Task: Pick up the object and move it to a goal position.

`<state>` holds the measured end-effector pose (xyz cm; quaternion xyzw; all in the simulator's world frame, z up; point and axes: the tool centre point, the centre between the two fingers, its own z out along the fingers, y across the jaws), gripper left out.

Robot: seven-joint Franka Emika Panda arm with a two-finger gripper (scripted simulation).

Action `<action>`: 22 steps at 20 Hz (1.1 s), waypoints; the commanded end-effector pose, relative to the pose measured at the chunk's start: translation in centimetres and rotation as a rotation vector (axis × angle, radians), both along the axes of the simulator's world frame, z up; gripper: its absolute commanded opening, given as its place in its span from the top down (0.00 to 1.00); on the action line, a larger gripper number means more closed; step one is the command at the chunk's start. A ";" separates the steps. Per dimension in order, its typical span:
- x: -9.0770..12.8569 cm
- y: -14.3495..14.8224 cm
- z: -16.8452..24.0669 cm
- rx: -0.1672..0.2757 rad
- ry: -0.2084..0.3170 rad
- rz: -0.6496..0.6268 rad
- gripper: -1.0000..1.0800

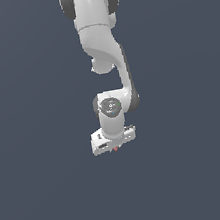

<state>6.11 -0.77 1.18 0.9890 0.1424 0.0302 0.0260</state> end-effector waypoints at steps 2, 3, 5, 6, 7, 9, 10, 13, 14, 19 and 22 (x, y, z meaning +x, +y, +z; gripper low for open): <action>0.3 -0.2 0.3 -0.001 -0.010 -0.001 1.00; 0.6 -0.3 0.5 -0.001 -0.019 -0.001 1.00; 1.3 -0.7 1.2 -0.002 -0.043 -0.002 1.00; 1.8 -0.9 1.6 -0.003 -0.059 -0.003 1.00; 2.3 -1.2 2.2 -0.004 -0.077 -0.004 1.00; 3.5 -1.9 3.4 -0.006 -0.120 -0.005 1.00; 4.2 -2.3 4.2 -0.007 -0.144 -0.007 1.00; 6.4 -3.6 7.0 -0.011 -0.231 -0.011 1.00; 7.2 -4.1 8.1 -0.012 -0.264 -0.012 1.00; 10.8 -7.1 15.1 -0.021 -0.455 -0.021 1.00; 12.4 -8.9 19.8 -0.026 -0.575 -0.027 1.00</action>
